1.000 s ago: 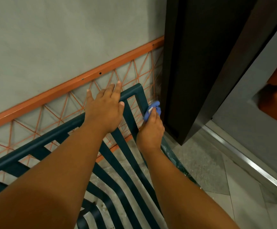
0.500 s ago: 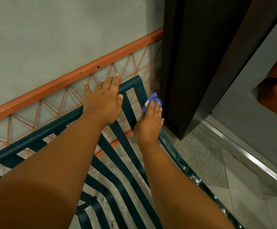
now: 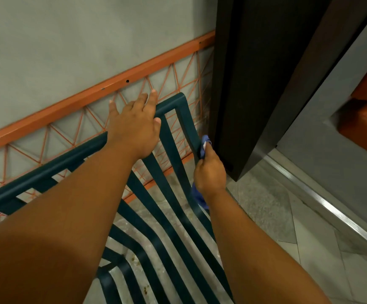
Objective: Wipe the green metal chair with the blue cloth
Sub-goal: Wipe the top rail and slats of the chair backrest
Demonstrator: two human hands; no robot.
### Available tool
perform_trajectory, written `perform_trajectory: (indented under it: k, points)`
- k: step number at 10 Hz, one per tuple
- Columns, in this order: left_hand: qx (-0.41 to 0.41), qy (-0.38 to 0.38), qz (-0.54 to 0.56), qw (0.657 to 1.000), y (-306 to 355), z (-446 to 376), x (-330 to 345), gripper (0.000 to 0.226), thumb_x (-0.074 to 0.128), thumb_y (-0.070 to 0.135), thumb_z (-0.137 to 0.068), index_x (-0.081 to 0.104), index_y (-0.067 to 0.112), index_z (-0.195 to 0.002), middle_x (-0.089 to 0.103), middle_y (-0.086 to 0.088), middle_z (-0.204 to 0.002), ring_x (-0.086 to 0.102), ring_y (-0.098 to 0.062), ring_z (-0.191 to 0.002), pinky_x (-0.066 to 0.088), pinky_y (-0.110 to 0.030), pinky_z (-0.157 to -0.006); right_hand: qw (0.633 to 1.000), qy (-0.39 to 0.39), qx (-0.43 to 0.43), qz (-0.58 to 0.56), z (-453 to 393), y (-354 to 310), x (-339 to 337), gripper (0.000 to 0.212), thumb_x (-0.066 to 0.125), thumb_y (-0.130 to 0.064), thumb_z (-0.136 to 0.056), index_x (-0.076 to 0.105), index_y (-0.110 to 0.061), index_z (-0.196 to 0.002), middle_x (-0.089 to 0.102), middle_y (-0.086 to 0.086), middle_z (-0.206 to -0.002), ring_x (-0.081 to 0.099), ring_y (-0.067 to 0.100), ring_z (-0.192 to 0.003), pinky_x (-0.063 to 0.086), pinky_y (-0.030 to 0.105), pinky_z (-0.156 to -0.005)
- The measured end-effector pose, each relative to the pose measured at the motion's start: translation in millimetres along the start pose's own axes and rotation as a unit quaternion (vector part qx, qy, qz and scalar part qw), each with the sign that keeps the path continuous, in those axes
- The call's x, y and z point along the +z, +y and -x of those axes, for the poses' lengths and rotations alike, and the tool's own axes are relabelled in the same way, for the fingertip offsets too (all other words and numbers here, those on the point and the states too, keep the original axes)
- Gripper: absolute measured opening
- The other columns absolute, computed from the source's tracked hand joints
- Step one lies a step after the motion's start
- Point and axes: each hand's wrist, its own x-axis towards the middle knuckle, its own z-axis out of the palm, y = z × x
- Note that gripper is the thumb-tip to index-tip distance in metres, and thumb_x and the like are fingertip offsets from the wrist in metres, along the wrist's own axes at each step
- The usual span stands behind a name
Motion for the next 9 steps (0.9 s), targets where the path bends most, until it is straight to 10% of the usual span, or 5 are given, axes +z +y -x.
perform_trajectory:
  k: [2,4,6,9]
  points:
    - [0.002,0.002,-0.001,1.0,-1.0,-1.0,1.1,0.059,0.025,0.039,-0.099,0.004,0.021,-0.152,0.016,-0.004,-0.159,0.025,-0.027,-0.142,0.006,-0.059,-0.114,0.973,-0.042,-0.107,0.203,34.1,33.2,0.6,0.065,0.043,-0.012,-0.096,0.009,-0.018,-0.152,0.0,0.005,-0.16,-0.002,0.022,-0.147,0.01,0.044,-0.119]
    - [0.0,0.007,-0.005,1.0,-1.6,-0.9,1.7,0.059,0.025,0.038,-0.099,0.004,0.021,-0.152,0.017,-0.005,-0.158,0.026,-0.027,-0.142,0.006,-0.059,-0.114,0.998,-0.014,0.054,-0.025,-4.1,-16.4,-4.8,0.045,0.037,-0.019,-0.1,0.033,-0.026,-0.145,0.058,0.004,-0.116,0.056,0.018,-0.102,0.046,0.032,-0.086]
    - [0.003,0.007,-0.002,1.0,-1.1,-1.3,1.8,0.059,0.026,0.037,-0.099,0.005,0.021,-0.151,0.018,-0.005,-0.158,0.028,-0.028,-0.141,0.007,-0.059,-0.113,0.969,-0.1,-0.028,-0.223,-42.5,-59.2,-17.1,0.032,0.033,-0.027,-0.101,0.049,-0.029,-0.128,0.057,0.0,-0.114,0.053,0.017,-0.106,0.044,0.037,-0.092]
    - [0.002,0.007,-0.001,1.0,-0.5,-0.5,0.9,0.059,0.025,0.037,-0.099,0.005,0.02,-0.152,0.019,-0.005,-0.158,0.028,-0.027,-0.141,0.007,-0.06,-0.114,0.981,-0.151,0.117,-0.048,-36.1,7.9,-32.2,0.031,0.034,-0.03,-0.099,0.061,-0.019,-0.109,0.063,0.008,-0.105,0.057,0.024,-0.095,0.046,0.04,-0.086]
